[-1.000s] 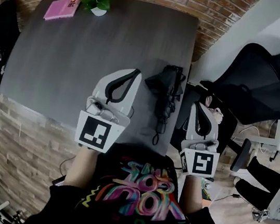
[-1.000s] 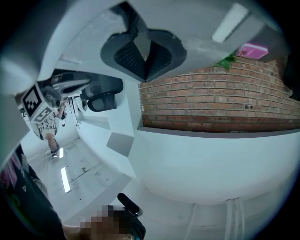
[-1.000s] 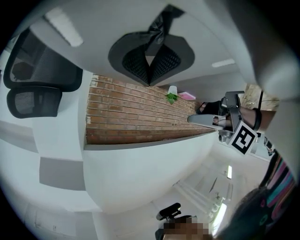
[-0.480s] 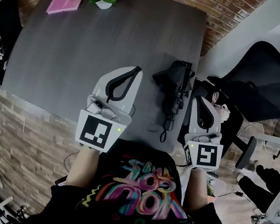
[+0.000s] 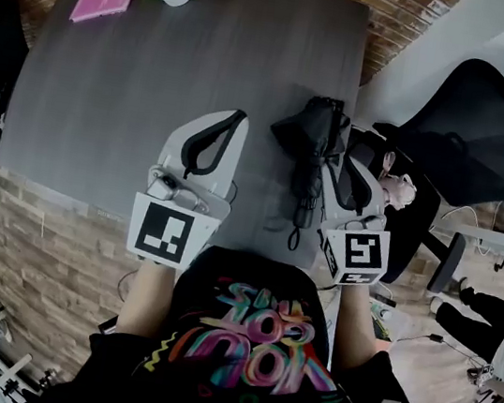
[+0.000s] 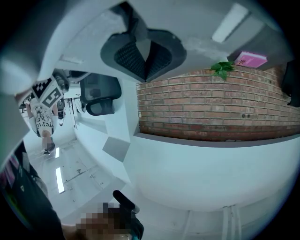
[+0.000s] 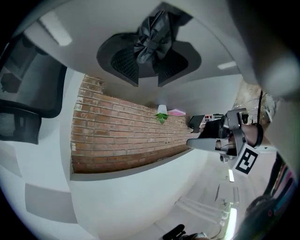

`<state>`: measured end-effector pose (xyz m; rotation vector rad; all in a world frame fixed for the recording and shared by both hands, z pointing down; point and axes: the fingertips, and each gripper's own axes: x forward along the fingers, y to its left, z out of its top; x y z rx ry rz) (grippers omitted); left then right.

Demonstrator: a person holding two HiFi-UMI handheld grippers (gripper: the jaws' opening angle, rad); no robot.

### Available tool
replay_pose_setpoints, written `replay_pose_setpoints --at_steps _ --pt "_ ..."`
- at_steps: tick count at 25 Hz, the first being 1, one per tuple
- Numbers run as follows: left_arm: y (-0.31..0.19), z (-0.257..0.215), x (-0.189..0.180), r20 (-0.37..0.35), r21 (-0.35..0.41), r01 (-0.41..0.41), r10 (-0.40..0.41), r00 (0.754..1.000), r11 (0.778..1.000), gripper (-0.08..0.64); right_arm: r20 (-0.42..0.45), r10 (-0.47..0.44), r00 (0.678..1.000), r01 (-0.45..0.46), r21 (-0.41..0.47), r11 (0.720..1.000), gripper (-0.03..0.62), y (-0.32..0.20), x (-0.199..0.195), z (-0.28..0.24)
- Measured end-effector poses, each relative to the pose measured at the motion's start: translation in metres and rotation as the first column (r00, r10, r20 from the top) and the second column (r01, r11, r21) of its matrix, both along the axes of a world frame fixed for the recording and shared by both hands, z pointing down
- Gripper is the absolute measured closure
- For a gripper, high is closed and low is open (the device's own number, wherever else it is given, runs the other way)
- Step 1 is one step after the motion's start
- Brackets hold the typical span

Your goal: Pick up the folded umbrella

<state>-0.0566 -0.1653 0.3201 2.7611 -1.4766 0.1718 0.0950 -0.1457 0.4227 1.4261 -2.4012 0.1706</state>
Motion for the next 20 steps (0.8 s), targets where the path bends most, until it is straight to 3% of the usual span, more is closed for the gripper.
replay_pose_setpoints --at_steps 13,20 --pt "-0.017 0.014 -0.005 0.006 -0.031 0.012 -0.012 1.000 0.999 0.558 -0.041 -0.024 0.999 0.016 -0.178 0.984 0.325 -0.024 -0.006 0.070" --pt "-0.020 0.021 -0.008 0.015 -0.045 0.028 -0.027 1.000 0.999 0.558 -0.054 -0.011 0.998 -0.005 -0.297 0.955 0.243 -0.034 -0.001 0.110"
